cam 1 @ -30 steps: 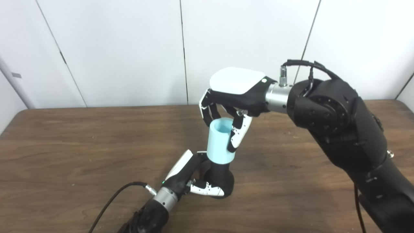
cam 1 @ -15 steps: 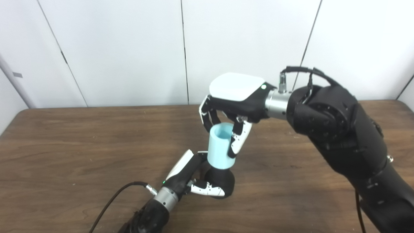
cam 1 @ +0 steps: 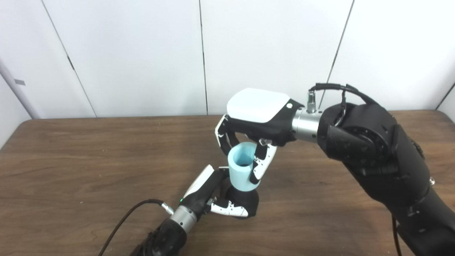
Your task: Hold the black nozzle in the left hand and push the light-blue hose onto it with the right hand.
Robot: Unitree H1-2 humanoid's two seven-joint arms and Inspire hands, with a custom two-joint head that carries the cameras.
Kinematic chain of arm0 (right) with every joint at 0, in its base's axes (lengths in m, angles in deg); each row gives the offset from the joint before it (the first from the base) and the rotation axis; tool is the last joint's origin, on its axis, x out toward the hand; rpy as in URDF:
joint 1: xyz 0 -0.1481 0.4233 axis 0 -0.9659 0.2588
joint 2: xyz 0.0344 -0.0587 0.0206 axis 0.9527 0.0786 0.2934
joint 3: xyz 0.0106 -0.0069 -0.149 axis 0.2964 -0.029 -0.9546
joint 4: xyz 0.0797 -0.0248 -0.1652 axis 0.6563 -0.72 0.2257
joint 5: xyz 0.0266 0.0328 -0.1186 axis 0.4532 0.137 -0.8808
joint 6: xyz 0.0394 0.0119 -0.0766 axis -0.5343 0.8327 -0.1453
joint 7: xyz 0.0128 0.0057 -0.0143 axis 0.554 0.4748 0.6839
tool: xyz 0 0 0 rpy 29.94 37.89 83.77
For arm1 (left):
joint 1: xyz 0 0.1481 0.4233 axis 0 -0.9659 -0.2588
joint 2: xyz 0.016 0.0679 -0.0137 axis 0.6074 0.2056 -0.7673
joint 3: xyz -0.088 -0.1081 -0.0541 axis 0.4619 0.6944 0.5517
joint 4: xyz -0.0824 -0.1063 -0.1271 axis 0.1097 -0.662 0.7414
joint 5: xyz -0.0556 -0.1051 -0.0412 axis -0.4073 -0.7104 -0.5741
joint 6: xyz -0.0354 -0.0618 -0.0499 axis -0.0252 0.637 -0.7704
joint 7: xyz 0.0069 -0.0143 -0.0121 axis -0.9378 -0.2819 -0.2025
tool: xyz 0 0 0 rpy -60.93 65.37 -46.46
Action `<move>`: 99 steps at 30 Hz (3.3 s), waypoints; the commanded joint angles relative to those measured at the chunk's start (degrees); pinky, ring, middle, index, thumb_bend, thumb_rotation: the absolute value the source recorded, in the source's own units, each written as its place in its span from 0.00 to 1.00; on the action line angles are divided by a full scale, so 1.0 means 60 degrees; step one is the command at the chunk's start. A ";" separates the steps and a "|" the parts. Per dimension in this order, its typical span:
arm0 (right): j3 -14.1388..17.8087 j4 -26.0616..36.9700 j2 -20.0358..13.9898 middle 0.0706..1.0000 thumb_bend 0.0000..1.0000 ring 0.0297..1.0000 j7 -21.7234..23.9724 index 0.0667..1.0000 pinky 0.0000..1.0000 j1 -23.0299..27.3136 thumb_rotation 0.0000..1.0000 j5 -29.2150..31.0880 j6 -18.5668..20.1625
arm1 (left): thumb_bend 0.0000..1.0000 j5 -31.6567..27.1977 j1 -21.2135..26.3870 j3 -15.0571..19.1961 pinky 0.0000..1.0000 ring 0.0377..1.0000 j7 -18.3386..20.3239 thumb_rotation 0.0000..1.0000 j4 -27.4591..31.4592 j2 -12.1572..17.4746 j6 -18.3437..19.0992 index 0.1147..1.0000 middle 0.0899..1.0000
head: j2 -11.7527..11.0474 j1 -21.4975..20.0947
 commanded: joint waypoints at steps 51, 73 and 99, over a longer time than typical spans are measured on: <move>0.0442 -0.0904 -0.0313 0.43 0.53 0.22 -0.0709 0.45 0.15 -0.0386 0.00 0.0811 -0.0449 | 0.52 0.0113 -0.0100 -0.0149 0.96 0.89 0.0290 0.07 0.0217 0.0054 0.0512 0.42 0.75 | -0.0043 0.0019; 0.0551 0.0043 -0.0318 0.81 0.93 0.75 -0.0870 0.77 0.69 -0.0575 0.36 0.1048 -0.0008 | 0.52 0.0120 -0.0128 -0.0151 0.96 0.89 0.0283 0.07 0.0164 0.0086 0.0507 0.42 0.76 | -0.0054 -0.0012; 0.1585 -0.0613 -0.0475 1.00 1.00 1.00 -0.4566 1.00 1.00 -0.1841 0.69 0.0237 -0.4773 | 0.52 0.0225 -0.0102 -0.0218 0.97 0.90 0.0375 0.08 0.0313 0.0152 0.0663 0.42 0.77 | 0.0019 0.0032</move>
